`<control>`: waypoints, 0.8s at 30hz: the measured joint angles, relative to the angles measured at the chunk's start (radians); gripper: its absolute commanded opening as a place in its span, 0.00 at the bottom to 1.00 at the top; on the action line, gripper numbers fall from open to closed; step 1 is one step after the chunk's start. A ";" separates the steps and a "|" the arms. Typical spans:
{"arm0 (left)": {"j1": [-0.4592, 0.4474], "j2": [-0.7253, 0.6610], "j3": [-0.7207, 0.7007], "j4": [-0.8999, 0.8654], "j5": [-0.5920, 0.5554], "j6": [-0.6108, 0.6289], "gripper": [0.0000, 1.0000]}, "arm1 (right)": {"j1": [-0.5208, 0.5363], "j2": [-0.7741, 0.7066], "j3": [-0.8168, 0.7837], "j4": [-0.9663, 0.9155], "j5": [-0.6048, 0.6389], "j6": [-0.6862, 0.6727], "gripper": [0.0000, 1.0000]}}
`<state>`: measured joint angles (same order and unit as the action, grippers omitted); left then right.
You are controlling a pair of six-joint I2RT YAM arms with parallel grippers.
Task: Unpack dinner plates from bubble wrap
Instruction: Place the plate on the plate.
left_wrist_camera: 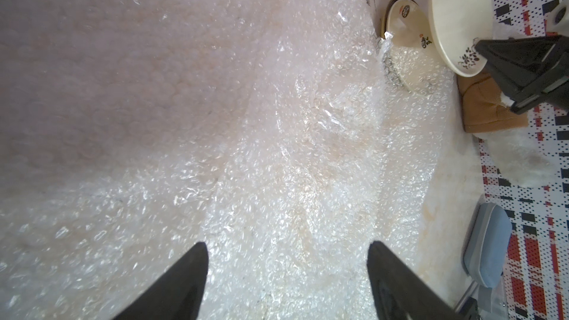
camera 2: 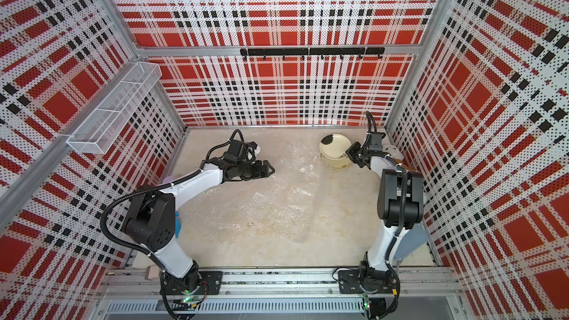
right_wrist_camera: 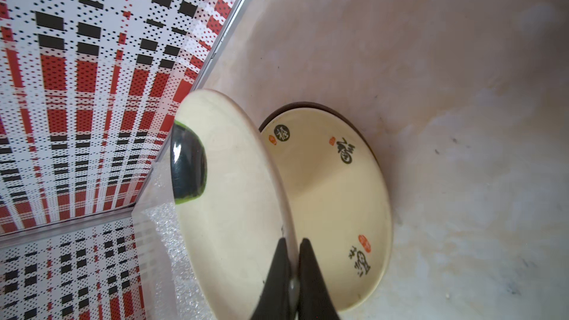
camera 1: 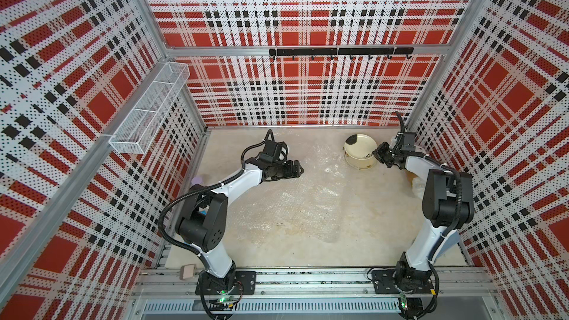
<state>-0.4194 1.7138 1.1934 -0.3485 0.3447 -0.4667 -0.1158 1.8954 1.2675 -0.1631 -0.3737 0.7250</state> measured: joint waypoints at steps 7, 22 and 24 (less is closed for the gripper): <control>0.004 0.000 -0.002 0.000 0.000 0.000 0.83 | 0.000 0.017 -0.001 -0.013 0.054 0.000 0.00; 0.005 0.000 -0.005 0.000 0.000 0.002 0.83 | 0.007 0.096 0.002 0.000 0.105 0.003 0.00; 0.006 0.000 -0.005 0.000 0.000 0.003 0.83 | 0.011 0.100 0.011 0.002 0.106 0.004 0.00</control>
<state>-0.4129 1.7138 1.1889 -0.3489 0.3447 -0.4637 -0.1047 1.9953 1.2785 -0.1612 -0.2676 0.7288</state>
